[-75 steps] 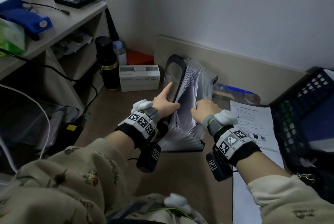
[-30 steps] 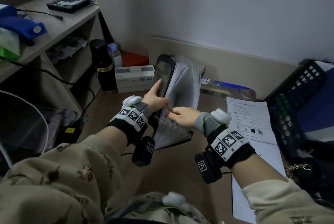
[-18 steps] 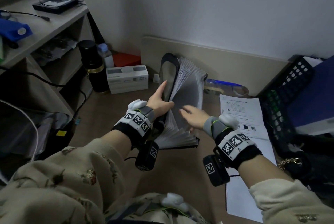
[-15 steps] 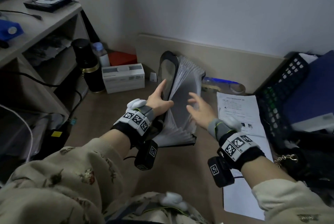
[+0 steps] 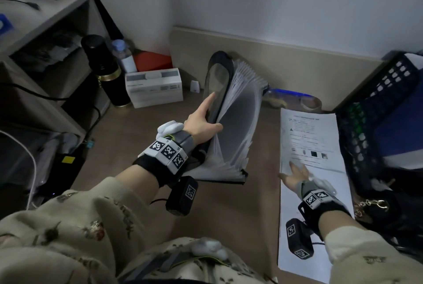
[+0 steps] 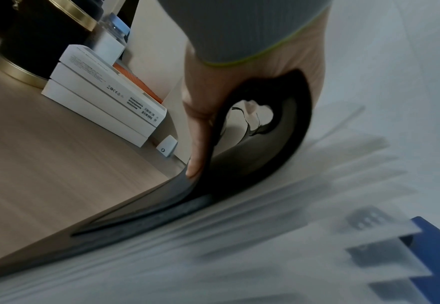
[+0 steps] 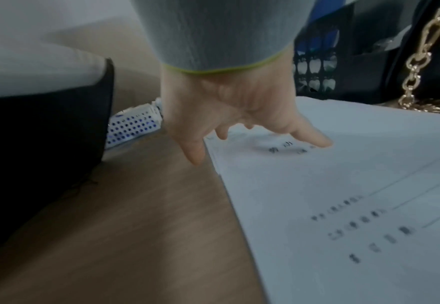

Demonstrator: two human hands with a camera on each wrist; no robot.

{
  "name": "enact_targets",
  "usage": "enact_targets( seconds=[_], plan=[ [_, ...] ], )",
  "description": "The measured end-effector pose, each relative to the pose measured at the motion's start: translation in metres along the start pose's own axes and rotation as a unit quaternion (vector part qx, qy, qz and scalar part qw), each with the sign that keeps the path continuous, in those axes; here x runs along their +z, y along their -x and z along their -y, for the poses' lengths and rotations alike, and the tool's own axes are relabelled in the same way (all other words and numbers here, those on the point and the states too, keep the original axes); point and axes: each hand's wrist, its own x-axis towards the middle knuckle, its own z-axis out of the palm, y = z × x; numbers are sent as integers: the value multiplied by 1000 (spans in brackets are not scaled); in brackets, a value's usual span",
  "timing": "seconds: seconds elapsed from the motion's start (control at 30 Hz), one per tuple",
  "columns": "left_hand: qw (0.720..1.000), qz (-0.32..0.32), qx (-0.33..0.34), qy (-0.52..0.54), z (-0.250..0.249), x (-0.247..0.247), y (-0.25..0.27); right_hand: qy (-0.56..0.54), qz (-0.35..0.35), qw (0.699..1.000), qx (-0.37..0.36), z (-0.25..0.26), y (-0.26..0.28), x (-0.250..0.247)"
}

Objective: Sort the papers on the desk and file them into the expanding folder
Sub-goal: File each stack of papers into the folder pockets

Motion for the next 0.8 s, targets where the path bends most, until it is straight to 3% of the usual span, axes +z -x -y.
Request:
enact_targets(
  seconds=[0.2, 0.5, 0.6, 0.7, 0.8],
  plan=[
    [1000, -10, -7, 2, 0, 0, -3, 56, 57, 997, 17, -6, -15, 8],
    [1000, -18, -4, -3, 2, -4, -3, 137, 97, 986, -1, 46, -2, 36],
    [1000, -20, -2, -1, 3, -9, -4, 109, 122, 986, -35, 73, 3, 47],
    [1000, -16, 0, 3, 6, -15, -6, -1, 65, 996, -61, 91, 9, 51],
    [1000, -14, 0, 13, 8, -19, -10, -45, -32, 998, -36, 80, 10, 44]
  ],
)
